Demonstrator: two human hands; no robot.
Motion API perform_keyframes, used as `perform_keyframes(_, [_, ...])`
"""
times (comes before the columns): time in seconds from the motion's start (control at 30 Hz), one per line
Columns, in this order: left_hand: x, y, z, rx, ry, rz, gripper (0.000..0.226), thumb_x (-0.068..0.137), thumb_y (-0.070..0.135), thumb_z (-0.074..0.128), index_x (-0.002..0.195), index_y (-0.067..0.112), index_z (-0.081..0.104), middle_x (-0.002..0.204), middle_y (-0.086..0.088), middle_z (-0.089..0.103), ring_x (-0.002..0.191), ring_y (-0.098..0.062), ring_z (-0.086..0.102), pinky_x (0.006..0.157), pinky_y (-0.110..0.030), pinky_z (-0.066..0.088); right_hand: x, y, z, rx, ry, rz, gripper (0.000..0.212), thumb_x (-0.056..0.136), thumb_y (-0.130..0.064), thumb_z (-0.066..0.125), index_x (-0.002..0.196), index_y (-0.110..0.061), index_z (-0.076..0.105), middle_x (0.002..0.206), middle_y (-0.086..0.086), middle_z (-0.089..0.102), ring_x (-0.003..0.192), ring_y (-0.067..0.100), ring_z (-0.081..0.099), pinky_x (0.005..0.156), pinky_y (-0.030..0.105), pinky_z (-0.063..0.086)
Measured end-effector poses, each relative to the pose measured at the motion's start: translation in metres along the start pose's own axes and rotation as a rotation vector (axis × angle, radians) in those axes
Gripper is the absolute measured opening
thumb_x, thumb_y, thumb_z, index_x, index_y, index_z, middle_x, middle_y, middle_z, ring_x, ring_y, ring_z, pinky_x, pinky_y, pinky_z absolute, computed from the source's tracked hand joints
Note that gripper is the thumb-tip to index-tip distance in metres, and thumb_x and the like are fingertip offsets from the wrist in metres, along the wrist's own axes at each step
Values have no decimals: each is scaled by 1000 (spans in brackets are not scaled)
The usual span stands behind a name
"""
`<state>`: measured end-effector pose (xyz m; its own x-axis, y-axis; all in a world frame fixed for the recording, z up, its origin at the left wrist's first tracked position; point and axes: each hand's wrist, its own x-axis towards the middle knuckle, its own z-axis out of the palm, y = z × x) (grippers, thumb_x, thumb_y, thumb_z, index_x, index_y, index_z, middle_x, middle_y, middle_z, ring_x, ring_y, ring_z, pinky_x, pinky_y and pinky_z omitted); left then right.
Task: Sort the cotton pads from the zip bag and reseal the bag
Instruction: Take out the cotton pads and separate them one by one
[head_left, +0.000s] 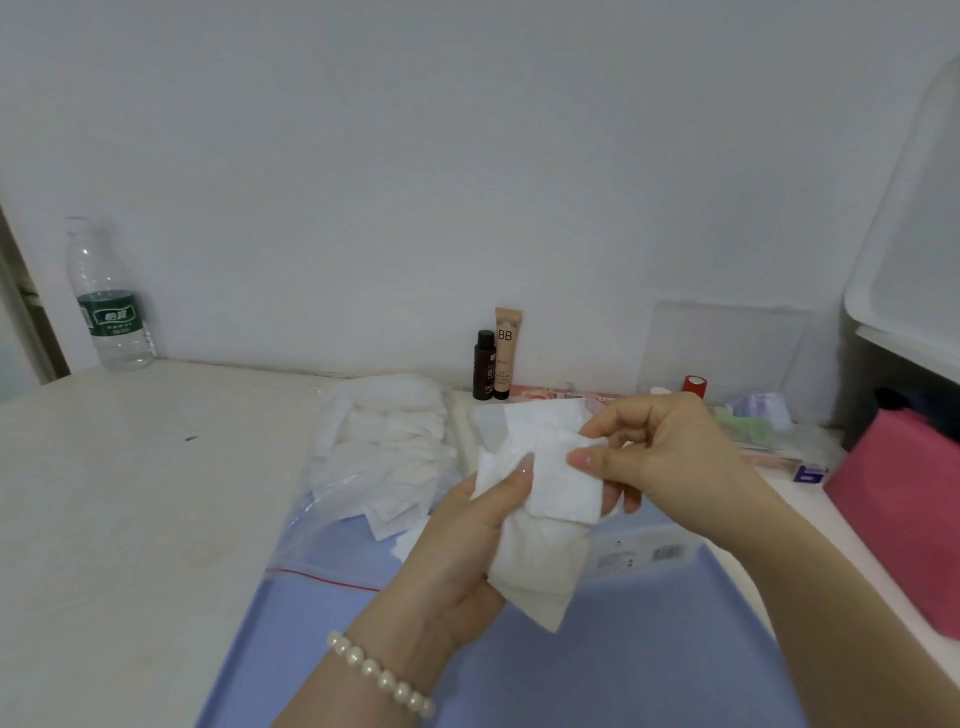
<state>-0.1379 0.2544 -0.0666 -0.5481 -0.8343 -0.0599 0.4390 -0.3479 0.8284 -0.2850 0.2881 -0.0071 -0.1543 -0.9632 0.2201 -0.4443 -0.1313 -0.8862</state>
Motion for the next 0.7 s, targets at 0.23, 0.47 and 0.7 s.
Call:
perform_keyframes(0.23, [-3,3,1,-31,3,-1,31,86,22,56,113,9,65,105,-13,71,89,-23,70,71,-30,58,1,5,9,-314,113,-194,33,74,-13,76,89,-40,61,80,-11,54,59,1,50,59,10,39])
perform_keyframes(0.47, [-2,6,0,-31,-25,-12,43,85,33,54,122,11,61,113,-12,69,102,-25,67,70,-28,56,1,6,9,-381,40,-284,28,80,-18,70,92,-42,61,94,-18,48,84,-13,45,68,0,33])
perform_keyframes(0.7, [-2,7,1,-186,-49,-87,39,86,33,53,114,8,64,110,-13,70,90,-23,69,75,-32,55,2,11,15,-284,199,-417,31,69,-9,79,72,-36,64,91,-13,55,89,-3,50,74,2,33])
